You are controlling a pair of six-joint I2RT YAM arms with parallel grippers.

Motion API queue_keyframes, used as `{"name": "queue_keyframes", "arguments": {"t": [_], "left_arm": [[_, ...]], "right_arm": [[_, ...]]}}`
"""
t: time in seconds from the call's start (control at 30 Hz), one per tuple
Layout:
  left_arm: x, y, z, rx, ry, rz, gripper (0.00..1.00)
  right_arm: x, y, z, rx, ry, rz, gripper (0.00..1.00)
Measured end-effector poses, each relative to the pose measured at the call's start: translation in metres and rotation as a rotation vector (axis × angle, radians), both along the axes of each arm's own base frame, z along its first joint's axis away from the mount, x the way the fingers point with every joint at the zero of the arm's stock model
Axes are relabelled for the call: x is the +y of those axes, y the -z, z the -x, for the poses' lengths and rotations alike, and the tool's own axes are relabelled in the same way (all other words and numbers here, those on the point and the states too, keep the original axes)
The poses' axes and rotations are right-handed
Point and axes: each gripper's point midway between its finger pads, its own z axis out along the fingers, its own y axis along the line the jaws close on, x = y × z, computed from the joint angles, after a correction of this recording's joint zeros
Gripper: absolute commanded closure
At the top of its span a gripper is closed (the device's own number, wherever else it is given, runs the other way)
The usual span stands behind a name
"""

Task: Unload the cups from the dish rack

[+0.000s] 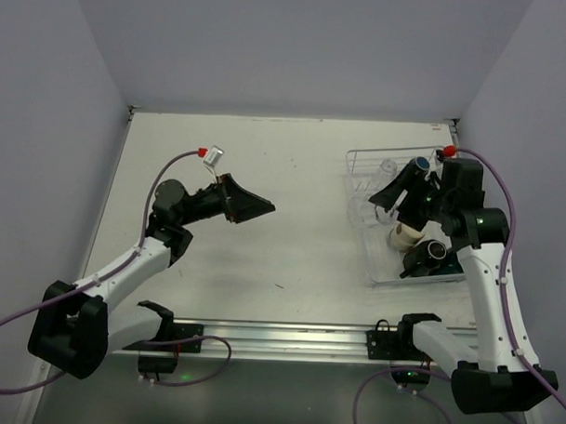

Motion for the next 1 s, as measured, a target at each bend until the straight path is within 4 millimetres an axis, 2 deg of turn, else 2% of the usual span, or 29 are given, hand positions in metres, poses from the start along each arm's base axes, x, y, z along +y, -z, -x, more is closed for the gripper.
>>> {"name": "queue_keyframes", "arguments": {"t": [0.23, 0.43, 0.7, 1.0], "left_arm": [[-0.018, -0.018, 0.018, 0.008, 0.127, 0.145, 0.19], [-0.033, -0.018, 0.032, 0.081, 0.183, 0.212, 0.21], [-0.039, -0.020, 0.032, 0.143, 0.155, 0.270, 0.22], [-0.055, -0.013, 0.035, 0.207, 0.182, 0.282, 0.23]], "right_arm": [[0.059, -0.022, -0.003, -0.113, -0.283, -0.179, 1.00], [0.109, -0.033, 0.001, -0.160, -0.488, -0.282, 1.00], [0.129, -0.040, -0.007, -0.188, -0.548, -0.333, 1.00], [0.143, -0.033, -0.019, -0.189, -0.571, -0.339, 1.00]]}}
